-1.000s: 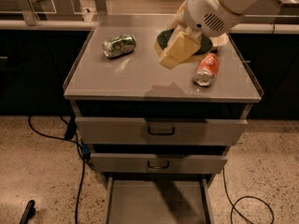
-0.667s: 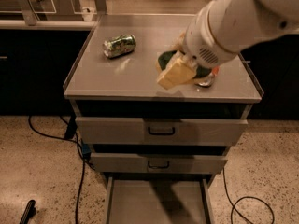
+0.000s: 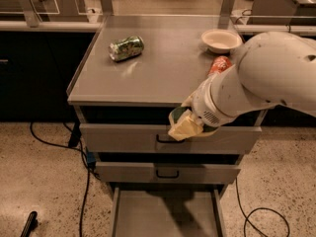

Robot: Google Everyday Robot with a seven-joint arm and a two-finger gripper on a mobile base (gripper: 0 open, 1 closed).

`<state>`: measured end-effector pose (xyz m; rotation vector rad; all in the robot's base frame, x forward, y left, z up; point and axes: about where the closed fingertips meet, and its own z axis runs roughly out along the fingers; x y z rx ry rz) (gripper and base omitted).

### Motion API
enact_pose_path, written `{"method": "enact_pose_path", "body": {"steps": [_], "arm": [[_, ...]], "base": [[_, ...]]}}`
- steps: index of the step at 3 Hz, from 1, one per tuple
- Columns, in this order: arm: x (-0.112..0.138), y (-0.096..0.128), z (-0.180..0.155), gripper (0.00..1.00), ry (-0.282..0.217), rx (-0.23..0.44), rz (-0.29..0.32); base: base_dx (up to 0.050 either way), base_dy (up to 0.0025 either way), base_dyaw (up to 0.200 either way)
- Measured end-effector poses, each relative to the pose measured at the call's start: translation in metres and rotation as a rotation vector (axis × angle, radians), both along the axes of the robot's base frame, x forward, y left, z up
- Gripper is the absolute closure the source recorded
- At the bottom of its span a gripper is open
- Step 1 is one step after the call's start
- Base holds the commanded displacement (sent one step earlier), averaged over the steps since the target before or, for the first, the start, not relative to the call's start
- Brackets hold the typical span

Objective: Place sponge into bottom drawer

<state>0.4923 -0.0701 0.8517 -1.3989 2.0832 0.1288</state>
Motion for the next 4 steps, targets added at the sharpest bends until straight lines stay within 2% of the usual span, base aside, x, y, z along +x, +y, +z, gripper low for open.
{"method": "enact_pose_path", "body": {"steps": [1, 2, 3, 4], "arm": [[0.0, 0.001, 0.004, 1.0, -0.005, 0.001, 0.002], [-0.007, -0.001, -0.019, 1.0, -0.004, 0.01, -0.049], [-0.024, -0.01, -0.083, 1.0, 0.065, 0.048, -0.15], [-0.038, -0.019, -0.153, 1.0, 0.151, 0.037, -0.213]], "base": [[0.0, 0.0, 0.0], [0.0, 0.0, 0.0], [0.0, 0.0, 0.0], [0.0, 0.0, 0.0]]}}
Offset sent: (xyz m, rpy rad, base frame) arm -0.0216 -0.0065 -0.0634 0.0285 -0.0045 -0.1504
